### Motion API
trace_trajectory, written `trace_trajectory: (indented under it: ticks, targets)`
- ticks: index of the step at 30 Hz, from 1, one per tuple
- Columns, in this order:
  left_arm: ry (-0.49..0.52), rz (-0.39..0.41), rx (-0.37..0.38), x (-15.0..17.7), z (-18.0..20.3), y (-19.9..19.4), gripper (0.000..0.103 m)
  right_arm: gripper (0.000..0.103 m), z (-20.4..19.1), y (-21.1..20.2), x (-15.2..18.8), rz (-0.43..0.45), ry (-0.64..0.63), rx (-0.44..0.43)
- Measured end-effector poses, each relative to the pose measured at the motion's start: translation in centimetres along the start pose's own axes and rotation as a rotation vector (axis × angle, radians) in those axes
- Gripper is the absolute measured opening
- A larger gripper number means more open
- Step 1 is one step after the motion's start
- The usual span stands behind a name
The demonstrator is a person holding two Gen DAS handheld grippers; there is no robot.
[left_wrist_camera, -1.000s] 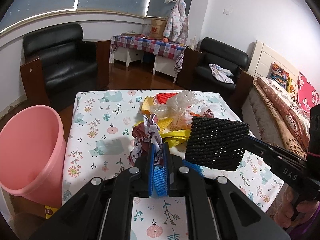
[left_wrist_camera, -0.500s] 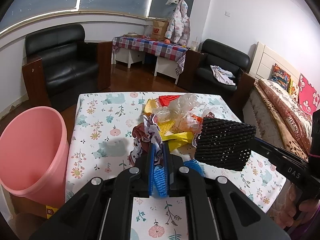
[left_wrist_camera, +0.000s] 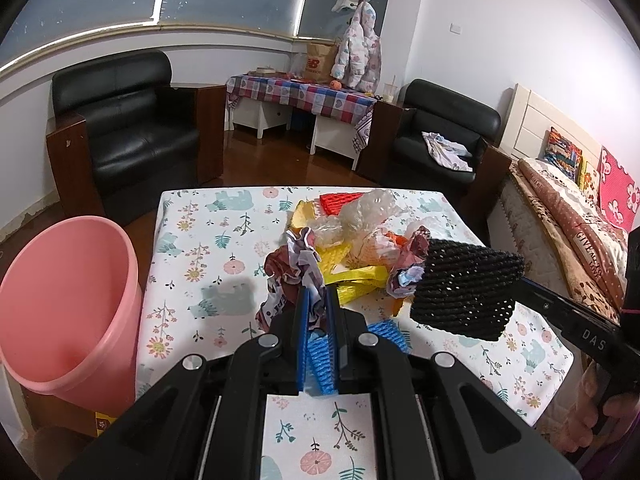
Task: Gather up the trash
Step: 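Lift the black pad with the right tool while the left tool lifts the paper, then carry both held items over the pink bin with both tools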
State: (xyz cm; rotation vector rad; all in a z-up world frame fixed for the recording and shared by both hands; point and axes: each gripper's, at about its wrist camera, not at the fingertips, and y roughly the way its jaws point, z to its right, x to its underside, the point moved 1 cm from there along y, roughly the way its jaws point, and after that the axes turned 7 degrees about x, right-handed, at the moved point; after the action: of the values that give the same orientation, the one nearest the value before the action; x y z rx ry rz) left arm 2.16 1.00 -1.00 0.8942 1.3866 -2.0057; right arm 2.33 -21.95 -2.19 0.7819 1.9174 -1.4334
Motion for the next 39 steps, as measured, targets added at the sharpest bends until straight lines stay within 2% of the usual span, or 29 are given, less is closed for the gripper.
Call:
trace_trajectory:
  ticks: [10, 17, 27, 39]
  targets:
    - [-0.004, 0.002, -0.001, -0.1, -0.5, -0.1, 0.008, 0.004, 1.8, 1.5, 0.4, -0.051, 0.028, 0.025]
    - [-0.019, 0.004, -0.014, -0.4, -1.5, -0.1, 0.008, 0.004, 1.6, 1.2, -0.5, -0.034, 0.024, -0.001]
    - [-0.043, 0.045, -0.050, -0.8, -2.9, -1.4, 0.008, 0.004, -2.0, 0.8, -3.1, 0.015, -0.034, -0.063]
    - [-0.092, 0.114, -0.159, -1.5, -7.4, -4.2, 0.008, 0.004, -10.7, 2.4, -6.2, 0.044, -0.170, -0.188]
